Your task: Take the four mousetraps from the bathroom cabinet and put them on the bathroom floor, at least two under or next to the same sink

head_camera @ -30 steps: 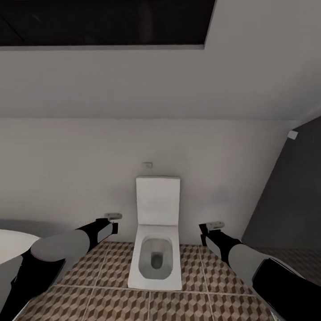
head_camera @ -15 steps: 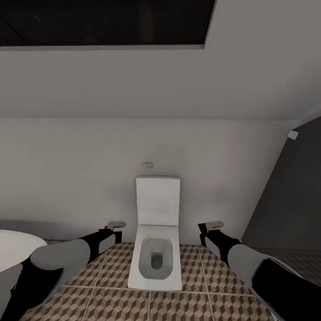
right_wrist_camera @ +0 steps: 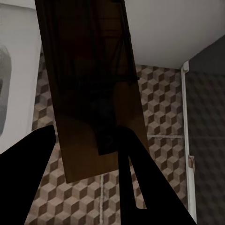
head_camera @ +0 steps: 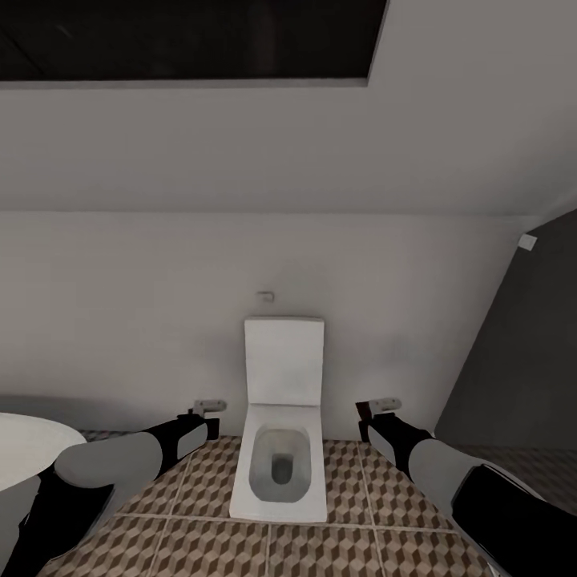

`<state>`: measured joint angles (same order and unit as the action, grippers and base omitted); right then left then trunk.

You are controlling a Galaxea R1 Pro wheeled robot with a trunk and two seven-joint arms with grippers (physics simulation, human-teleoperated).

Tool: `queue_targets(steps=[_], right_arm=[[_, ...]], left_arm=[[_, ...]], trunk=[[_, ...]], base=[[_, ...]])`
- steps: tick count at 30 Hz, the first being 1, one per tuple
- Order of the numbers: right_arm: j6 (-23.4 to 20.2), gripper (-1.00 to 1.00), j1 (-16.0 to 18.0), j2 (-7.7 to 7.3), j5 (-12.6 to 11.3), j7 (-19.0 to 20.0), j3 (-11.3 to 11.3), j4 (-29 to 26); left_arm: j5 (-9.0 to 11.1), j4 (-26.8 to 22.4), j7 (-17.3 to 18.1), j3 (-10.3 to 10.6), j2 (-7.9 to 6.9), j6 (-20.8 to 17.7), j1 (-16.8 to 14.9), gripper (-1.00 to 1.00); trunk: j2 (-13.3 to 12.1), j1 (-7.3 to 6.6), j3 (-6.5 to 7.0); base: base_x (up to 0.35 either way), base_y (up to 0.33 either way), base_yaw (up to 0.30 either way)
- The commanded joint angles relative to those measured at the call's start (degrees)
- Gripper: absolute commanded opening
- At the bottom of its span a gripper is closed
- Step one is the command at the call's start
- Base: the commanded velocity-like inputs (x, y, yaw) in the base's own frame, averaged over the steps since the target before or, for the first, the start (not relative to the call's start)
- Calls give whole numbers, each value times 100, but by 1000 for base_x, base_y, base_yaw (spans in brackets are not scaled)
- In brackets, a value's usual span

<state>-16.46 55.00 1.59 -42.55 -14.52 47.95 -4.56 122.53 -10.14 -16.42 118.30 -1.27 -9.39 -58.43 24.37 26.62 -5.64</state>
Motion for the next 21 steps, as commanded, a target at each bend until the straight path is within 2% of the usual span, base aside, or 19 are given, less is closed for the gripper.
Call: queue_targets(steps=[1, 14, 21], right_arm=[[-33, -100, 3, -4, -43, -33, 48, -13], [-33, -100, -85, -1, -44, -24, 48, -19], [-19, -100, -156, 2, -43, -33, 48, -22]], left_arm=[[-10, -22, -28, 18, -5, -11, -11, -100], [-13, -9, -36, 21, -2, -18, -1, -100], [-12, 33, -62, 18, 3, -16, 457, -100]], trunk=[[55, 26, -31], [577, 312, -265], [857, 465, -391]], base=[[0, 0, 0], [0, 0, 0], [0, 0, 0]])
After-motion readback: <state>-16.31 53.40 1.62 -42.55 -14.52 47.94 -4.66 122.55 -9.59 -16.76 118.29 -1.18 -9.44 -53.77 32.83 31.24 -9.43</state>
